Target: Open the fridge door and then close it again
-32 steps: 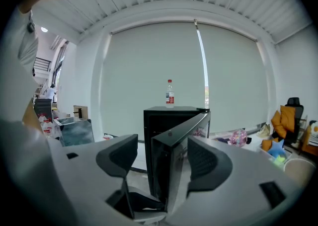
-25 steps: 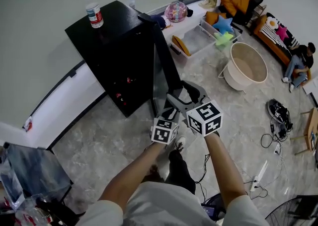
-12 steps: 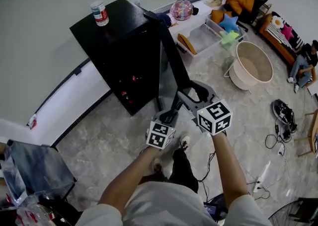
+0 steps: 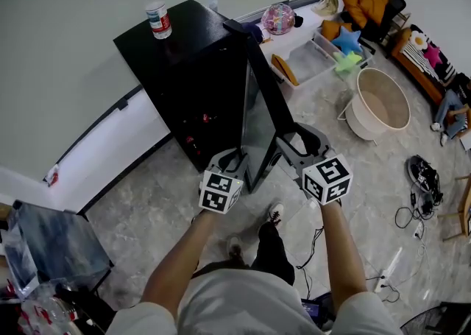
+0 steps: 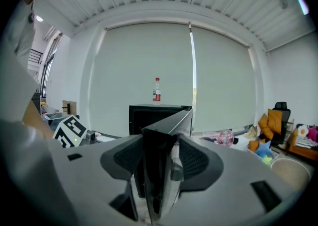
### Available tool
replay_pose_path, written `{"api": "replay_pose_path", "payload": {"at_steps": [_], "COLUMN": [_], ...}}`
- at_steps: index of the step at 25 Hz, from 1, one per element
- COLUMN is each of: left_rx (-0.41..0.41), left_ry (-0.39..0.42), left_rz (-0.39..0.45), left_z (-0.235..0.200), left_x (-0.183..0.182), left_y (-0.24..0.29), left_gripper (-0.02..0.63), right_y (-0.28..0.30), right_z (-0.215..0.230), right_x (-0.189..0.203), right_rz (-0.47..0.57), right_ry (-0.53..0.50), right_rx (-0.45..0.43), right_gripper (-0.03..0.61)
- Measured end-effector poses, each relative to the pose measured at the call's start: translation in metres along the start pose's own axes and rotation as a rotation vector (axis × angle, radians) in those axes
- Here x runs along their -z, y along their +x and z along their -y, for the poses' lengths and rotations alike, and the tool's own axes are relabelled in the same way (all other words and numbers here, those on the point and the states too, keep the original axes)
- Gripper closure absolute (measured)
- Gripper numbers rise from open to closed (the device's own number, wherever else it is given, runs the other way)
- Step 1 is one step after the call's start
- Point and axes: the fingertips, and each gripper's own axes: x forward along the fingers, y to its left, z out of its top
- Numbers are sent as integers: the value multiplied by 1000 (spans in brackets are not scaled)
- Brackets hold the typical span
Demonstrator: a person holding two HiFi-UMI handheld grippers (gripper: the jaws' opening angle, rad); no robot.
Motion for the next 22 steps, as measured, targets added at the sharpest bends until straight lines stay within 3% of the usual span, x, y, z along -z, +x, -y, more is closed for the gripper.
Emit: {"api": "replay_pose_path", "payload": {"at_steps": [6, 12, 22], "left_rx": [-48, -64, -39], "left_ry": [-44, -4, -8], "left_rz": [43, -36, -48], "left_z": [-30, -42, -41], "left_x": [-25, -28, -52], "left_y": [-6, 4, 30], "left_gripper": [545, 545, 545], "right_y": [-9, -19, -32], "right_z": [21, 48, 101], "right_x": [3, 12, 20], "right_rz": [-4, -18, -23], "right_ry": [14, 36, 53], "right_rx": [30, 93, 158], "right_gripper": [357, 357, 380]}}
